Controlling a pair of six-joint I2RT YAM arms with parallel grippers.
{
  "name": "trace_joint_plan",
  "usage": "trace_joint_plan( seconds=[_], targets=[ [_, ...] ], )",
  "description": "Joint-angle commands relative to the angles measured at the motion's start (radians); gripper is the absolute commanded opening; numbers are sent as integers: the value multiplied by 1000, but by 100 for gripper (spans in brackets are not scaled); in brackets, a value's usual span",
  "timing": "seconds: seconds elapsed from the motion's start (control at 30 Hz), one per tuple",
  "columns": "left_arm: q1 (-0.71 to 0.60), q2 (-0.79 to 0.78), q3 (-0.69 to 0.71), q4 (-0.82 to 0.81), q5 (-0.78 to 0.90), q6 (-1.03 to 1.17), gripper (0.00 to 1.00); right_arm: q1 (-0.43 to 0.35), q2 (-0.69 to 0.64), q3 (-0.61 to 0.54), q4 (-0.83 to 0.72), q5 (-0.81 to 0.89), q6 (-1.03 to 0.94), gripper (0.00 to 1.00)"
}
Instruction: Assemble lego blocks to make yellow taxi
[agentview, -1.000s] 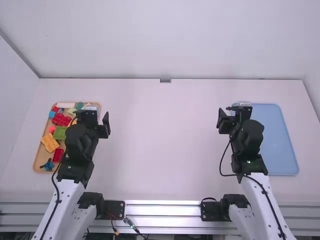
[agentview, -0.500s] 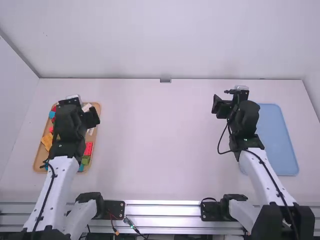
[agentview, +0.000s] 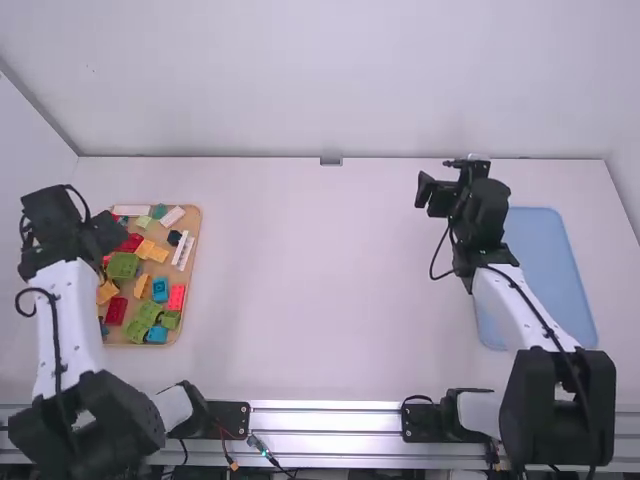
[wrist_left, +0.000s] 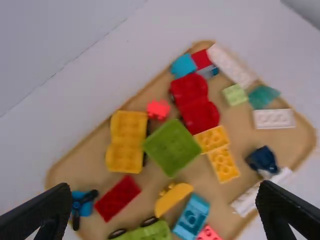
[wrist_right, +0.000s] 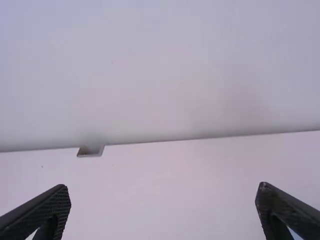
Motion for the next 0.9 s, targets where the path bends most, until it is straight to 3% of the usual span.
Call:
trace_joint_plan(
  seconds=[0.0,0.37,0.47,0.7,0.87],
  targets=[
    [56,100,78,-35,100,101,99,7,16,44,10,-3,7,99],
    [173,537,378,-301,114,144,99,6,17,45,14,-2,7,99],
    [179,592,385,-297,112,162,99,6,17,45,15,-3,6,99],
    [176,623,323,-260,113,273,80,6,17,45,22,-3,6,99],
    [191,623,288,-230,110,283,86,6,17,45,26,-3,6,99]
  ],
)
